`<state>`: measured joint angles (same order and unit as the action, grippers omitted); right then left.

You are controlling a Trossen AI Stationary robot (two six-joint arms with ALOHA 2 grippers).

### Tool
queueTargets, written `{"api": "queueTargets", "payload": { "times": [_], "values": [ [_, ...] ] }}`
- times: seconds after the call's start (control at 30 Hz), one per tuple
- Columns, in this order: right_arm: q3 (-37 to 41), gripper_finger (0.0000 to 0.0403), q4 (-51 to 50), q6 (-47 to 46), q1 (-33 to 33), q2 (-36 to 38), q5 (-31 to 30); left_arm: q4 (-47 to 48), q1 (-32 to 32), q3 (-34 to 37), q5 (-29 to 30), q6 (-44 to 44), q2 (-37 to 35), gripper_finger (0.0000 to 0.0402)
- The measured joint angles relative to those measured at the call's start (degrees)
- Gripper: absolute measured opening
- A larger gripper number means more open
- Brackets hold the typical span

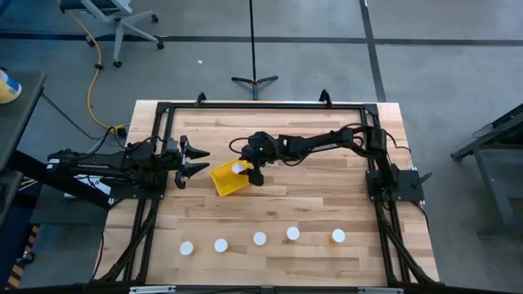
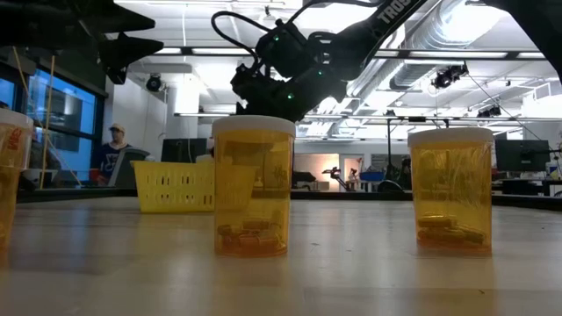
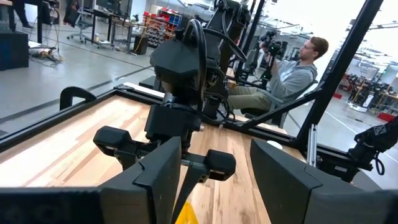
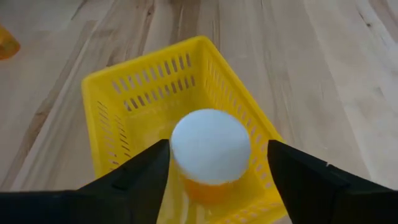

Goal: Pick and place pill bottles into a basket
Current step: Put the orange pill bottle into the yellow basket

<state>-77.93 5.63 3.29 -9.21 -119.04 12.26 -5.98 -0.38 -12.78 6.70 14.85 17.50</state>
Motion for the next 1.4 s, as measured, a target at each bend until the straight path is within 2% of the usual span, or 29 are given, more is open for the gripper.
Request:
{"api": "queueTargets", "payload": {
  "times": [0.2,0.37,0.63,0.97,1.2,1.4],
  "values": [
    [-0.1,0.0281,0.5,0.2,0.0,0.0,0.1,0.0,0.0,0.0,0.0,0.0,0.0,0.0227],
    [-3.2,0.0281,-2.2,0.2,0.0,0.0,0.1,-0.2,0.0,0.0,0.0,0.0,0.0,0.0227],
    [-12.6,0.0281,-14.6,3.0,0.0,0.1,0.1,-1.1,0.0,0.0,0.0,0.4,0.0,0.0227],
    [-18.5,0.0281,-33.3,3.6,3.0,0.1,0.5,-3.3,0.0,0.0,0.0,0.7,0.0,0.0227],
    [-18.6,0.0281,-39.3,-4.2,6.9,4.3,-7.9,-2.9,0.0,0.0,0.0,2.2,0.0,0.0227],
    [-18.6,0.0281,-45.7,-4.6,11.2,10.8,-15.3,-3.0,0.0,0.0,0.0,2.6,0.0,0.0227]
  ]
}}
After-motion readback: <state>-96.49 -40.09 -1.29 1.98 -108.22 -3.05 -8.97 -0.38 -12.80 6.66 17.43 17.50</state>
